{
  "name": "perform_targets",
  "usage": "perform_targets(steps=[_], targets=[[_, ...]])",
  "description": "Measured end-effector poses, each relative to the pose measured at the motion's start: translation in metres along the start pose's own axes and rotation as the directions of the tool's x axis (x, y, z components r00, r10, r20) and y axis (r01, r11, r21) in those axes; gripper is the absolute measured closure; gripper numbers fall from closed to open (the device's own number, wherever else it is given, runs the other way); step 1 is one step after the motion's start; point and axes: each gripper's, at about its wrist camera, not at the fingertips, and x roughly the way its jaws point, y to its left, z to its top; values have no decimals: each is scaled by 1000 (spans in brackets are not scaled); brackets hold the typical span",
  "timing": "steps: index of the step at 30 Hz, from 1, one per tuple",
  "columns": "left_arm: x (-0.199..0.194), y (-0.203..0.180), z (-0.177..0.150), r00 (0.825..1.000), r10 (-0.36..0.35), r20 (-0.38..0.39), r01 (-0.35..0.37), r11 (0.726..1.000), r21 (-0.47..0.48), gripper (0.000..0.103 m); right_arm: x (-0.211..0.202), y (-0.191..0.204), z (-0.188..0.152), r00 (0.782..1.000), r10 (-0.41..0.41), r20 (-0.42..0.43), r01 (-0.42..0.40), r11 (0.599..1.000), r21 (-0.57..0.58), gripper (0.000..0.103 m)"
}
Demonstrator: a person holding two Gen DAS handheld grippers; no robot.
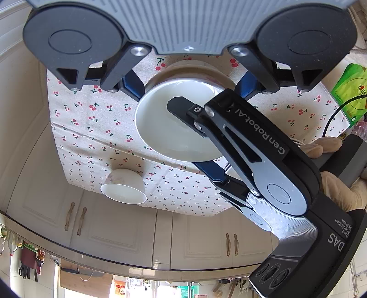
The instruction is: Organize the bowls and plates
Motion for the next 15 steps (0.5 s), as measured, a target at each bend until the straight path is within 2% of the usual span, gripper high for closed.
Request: perform_targets(steps=[15], targets=[[2, 3, -1, 1000, -11, 4, 11, 1000, -17, 28, 1, -2, -1, 1000, 2, 4, -2, 1000, 3, 14]])
